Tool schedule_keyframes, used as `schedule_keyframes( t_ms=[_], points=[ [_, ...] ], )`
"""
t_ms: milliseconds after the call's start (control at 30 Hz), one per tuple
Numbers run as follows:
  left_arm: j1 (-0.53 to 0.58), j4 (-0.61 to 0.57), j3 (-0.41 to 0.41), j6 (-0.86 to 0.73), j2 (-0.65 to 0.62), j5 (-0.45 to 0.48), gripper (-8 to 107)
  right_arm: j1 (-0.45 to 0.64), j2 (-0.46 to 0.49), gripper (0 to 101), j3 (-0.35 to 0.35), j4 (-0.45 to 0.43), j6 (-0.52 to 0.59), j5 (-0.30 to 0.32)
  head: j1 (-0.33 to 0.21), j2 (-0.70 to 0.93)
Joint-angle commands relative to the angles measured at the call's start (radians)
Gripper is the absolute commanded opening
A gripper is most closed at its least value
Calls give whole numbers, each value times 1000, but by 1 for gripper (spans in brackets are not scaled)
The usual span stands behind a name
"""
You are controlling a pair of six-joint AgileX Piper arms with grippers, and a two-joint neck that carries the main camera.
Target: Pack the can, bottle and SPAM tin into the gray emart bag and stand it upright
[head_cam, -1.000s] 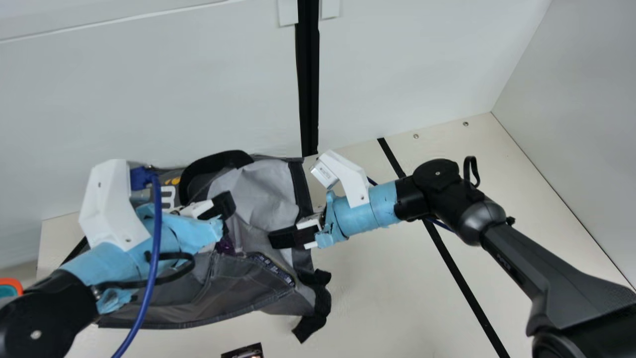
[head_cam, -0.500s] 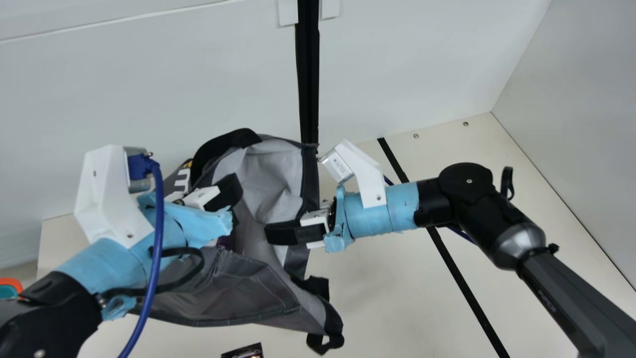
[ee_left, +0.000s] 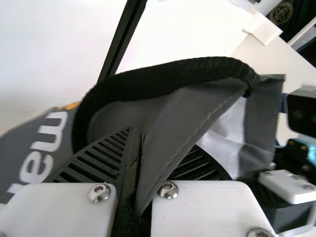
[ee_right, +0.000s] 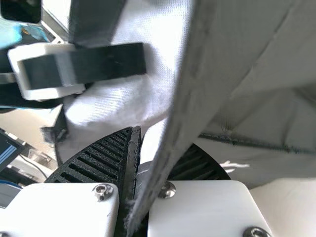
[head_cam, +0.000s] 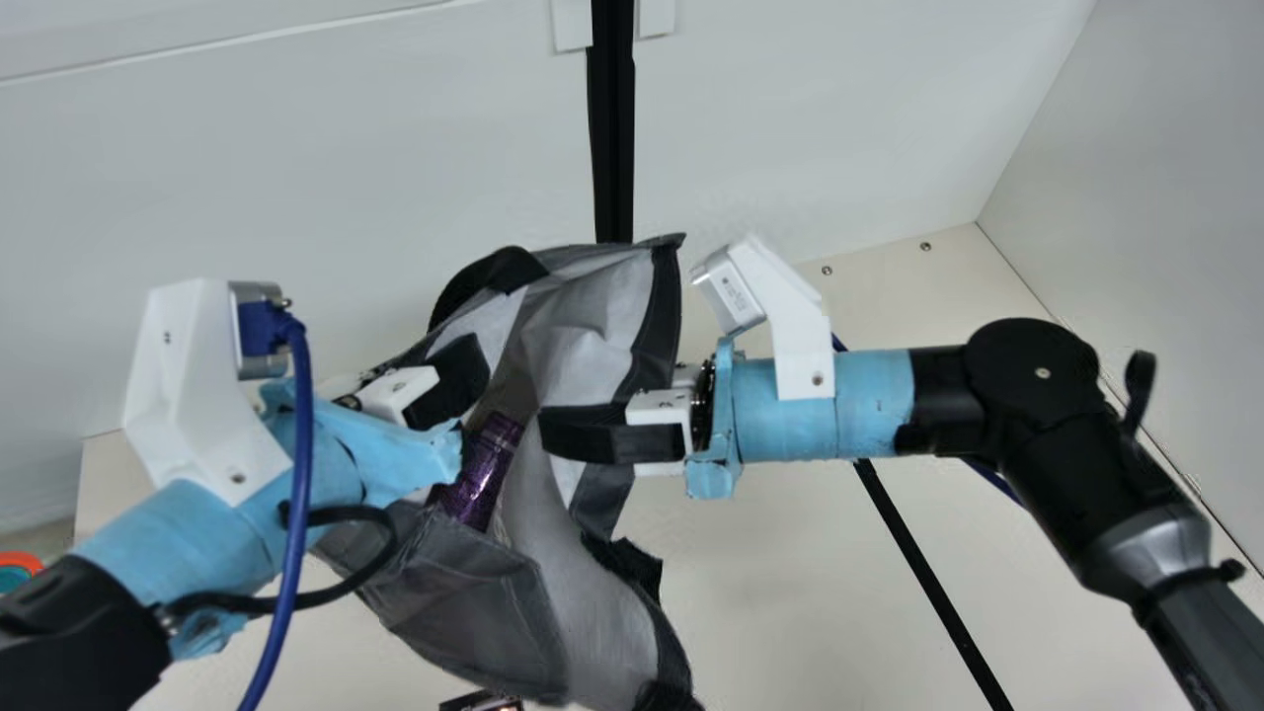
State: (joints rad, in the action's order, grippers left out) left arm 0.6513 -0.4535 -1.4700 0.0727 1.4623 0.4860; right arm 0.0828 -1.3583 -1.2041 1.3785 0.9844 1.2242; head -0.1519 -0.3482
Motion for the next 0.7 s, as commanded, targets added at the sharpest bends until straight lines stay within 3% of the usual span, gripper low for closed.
schedule_keyframes(
  t_ms=[0, 333, 667],
  points=[
    [-8, -17, -3, -28, -8, 11, -8, 6, 21, 0, -8, -2, -16, -4, -23, -1],
    [-64, -81, -48, -117, -50, 117, -8, 48, 111, 0, -58, -12, -88, -4, -23, -1],
    [-109, -85, -148, -134, -71, 293, -8, 89, 184, 0, -115, -44, -162, -4, -23, -1]
  ],
)
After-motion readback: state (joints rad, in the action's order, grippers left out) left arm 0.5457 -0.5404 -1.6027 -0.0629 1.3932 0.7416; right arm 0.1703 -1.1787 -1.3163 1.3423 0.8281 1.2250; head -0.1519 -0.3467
